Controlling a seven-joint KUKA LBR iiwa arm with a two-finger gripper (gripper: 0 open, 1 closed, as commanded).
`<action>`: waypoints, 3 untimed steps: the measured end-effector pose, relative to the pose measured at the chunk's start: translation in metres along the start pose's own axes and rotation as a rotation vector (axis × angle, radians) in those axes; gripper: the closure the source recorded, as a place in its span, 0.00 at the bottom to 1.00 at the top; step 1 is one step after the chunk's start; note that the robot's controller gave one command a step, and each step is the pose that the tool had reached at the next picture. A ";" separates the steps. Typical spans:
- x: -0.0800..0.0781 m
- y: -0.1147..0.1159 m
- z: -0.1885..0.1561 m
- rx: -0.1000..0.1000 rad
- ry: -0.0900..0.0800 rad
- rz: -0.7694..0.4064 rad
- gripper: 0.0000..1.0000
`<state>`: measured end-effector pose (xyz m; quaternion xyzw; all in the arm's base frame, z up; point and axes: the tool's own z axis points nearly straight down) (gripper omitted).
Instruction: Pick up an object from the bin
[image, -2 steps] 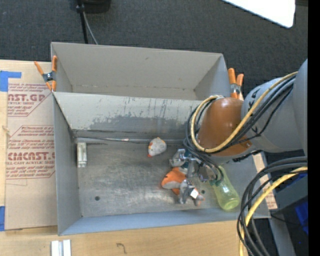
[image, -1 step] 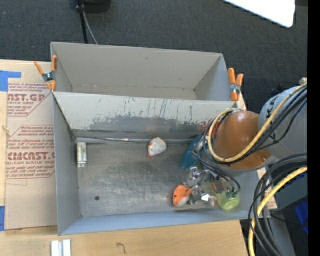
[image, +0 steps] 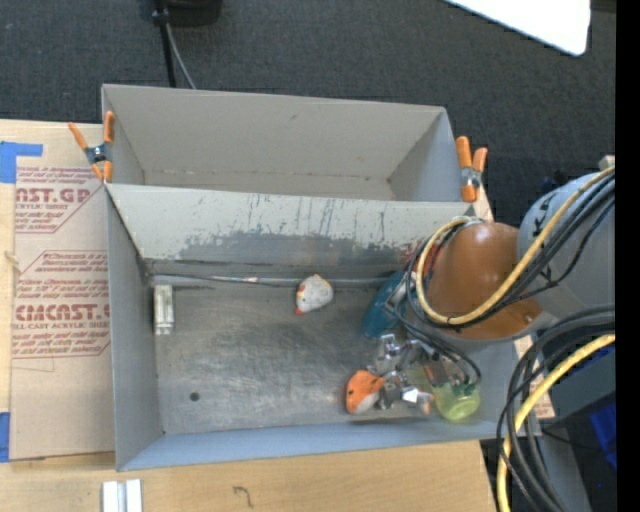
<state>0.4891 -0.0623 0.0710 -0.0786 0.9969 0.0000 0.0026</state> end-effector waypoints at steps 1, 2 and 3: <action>-0.011 0.008 -0.119 -0.002 0.003 -0.086 1.00; -0.011 0.008 -0.119 -0.002 0.004 -0.086 1.00; -0.010 0.000 -0.117 -0.002 0.003 -0.223 1.00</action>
Offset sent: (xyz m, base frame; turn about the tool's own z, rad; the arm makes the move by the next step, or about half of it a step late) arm 0.0000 0.0000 0.0000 0.0000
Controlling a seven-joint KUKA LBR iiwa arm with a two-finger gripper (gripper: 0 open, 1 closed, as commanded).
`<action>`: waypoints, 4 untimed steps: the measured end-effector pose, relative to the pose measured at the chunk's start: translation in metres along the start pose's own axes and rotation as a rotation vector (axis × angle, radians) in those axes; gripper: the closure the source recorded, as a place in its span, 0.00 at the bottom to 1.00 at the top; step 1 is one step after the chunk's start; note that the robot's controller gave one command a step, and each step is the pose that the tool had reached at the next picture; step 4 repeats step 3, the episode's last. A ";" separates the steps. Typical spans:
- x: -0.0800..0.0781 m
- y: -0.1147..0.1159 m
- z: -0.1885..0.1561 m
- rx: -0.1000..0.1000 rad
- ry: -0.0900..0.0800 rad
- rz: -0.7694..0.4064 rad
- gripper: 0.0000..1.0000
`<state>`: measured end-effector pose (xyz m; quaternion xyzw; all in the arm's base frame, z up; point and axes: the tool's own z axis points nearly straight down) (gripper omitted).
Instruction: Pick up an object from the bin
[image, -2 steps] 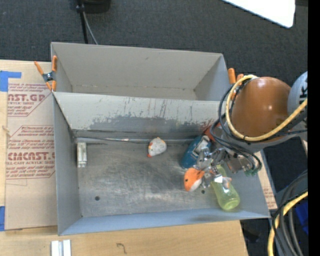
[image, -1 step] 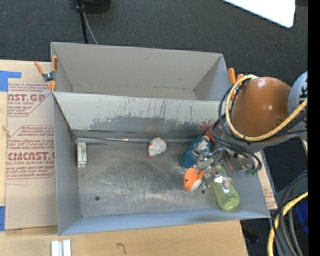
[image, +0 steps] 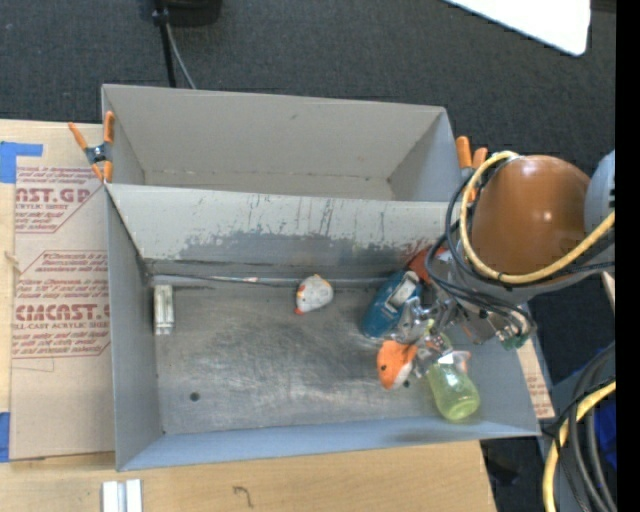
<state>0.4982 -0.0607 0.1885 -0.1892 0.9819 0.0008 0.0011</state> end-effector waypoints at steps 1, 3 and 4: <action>-0.019 -0.002 -0.009 0.001 0.001 -0.228 1.00; 0.023 -0.011 -0.090 0.001 0.000 -0.430 1.00; 0.023 -0.011 -0.090 0.001 0.000 -0.430 1.00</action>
Offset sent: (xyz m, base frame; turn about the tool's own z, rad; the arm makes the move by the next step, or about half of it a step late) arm 0.0671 0.0172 -0.1185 -0.4783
